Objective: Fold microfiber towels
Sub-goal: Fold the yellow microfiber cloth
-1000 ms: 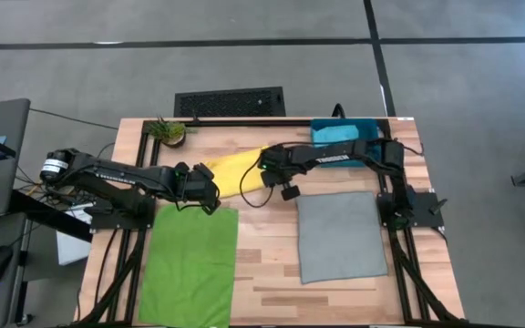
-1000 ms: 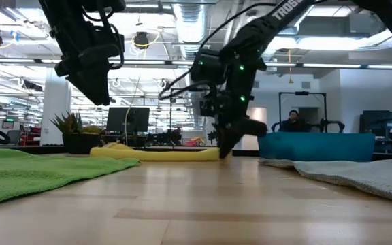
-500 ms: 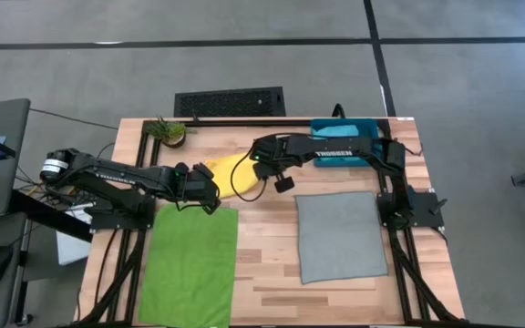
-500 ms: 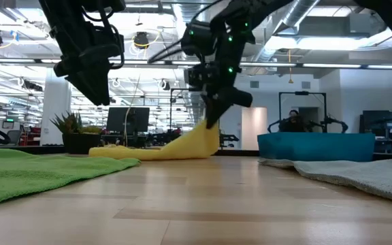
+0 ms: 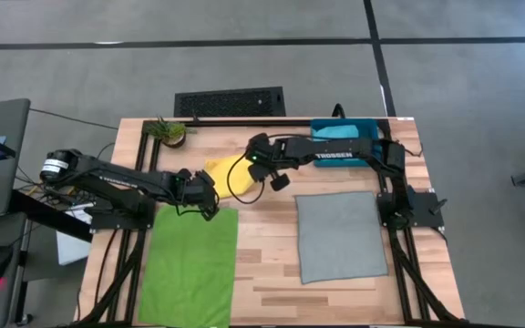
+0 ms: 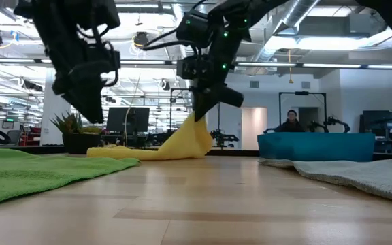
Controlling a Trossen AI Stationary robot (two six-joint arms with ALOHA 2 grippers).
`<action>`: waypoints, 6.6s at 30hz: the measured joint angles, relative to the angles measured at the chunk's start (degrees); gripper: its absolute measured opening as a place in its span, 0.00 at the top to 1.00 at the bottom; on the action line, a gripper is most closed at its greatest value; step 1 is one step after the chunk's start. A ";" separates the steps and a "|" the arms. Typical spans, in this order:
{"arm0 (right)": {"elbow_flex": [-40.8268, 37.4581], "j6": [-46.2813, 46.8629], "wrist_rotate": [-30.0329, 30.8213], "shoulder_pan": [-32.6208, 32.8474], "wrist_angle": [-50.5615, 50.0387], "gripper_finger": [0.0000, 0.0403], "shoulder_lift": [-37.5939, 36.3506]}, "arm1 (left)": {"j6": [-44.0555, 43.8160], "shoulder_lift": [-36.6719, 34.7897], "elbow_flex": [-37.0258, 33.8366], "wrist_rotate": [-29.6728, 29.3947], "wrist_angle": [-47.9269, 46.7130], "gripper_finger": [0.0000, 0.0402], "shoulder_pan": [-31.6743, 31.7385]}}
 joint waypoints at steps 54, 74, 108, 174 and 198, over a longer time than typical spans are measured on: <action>9.07 -6.01 -0.80 1.10 6.44 0.99 2.97 | 8.95 3.69 -10.09 13.88 26.40 0.58 5.16; 12.11 -6.66 -1.52 1.90 4.64 0.99 4.57 | 7.28 3.60 -6.59 13.45 17.97 0.58 5.11; 11.98 2.03 -21.34 3.22 9.90 0.98 6.95 | -0.61 -19.25 5.94 4.16 -8.63 0.58 1.99; 11.90 29.44 -27.66 -2.47 -9.46 0.44 0.71 | 0.27 -12.37 -6.51 24.81 14.14 0.58 22.71; 11.93 29.46 -27.05 -1.43 -12.44 0.44 -2.54 | 19.96 13.51 -2.11 37.36 19.85 0.58 32.24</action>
